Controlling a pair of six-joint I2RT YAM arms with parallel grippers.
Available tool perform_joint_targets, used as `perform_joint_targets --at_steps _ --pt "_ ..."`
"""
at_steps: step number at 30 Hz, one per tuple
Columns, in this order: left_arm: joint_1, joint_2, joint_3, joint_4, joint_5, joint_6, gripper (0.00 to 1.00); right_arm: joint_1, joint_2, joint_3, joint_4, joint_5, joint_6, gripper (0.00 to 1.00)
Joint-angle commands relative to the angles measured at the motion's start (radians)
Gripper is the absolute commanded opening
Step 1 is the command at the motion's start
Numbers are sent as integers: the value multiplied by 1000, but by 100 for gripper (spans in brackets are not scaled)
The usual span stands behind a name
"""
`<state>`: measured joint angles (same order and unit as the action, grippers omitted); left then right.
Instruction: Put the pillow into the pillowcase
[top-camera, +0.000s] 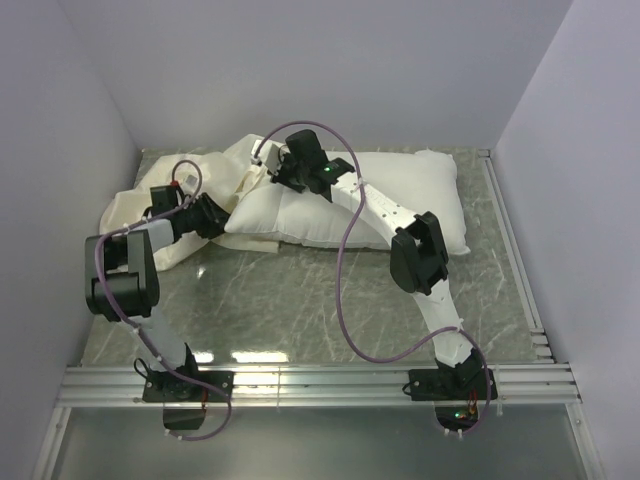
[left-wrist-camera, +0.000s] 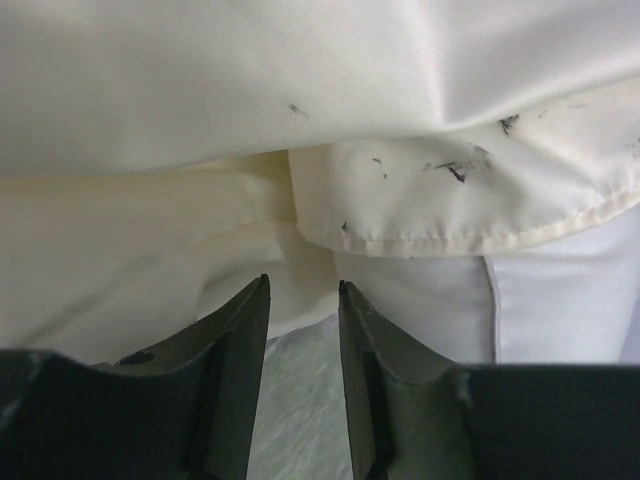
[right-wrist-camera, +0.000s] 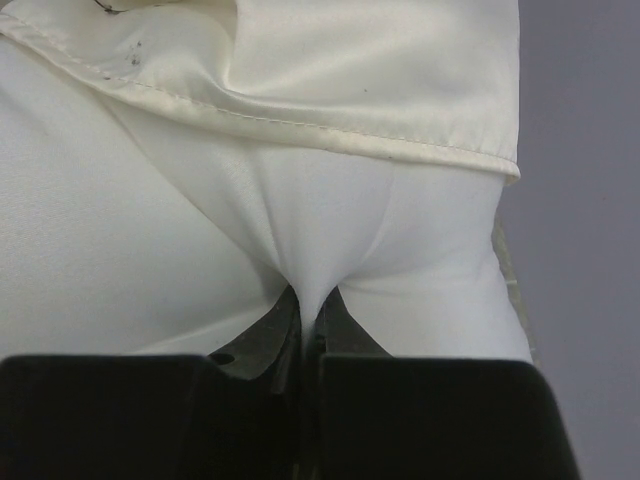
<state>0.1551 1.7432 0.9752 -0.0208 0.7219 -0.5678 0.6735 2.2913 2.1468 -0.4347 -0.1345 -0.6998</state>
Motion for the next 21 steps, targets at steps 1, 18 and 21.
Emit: perform_joint_targets --at_steps 1,18,21 --pt "-14 24 -32 254 143 -173 41 -31 14 19 -44 26 -4 0" --pt "-60 148 -15 407 60 -242 41 -38 10 15 -50 13 3 0" --pt "-80 159 -6 421 34 -245 42 -38 8 16 -52 12 3 0"
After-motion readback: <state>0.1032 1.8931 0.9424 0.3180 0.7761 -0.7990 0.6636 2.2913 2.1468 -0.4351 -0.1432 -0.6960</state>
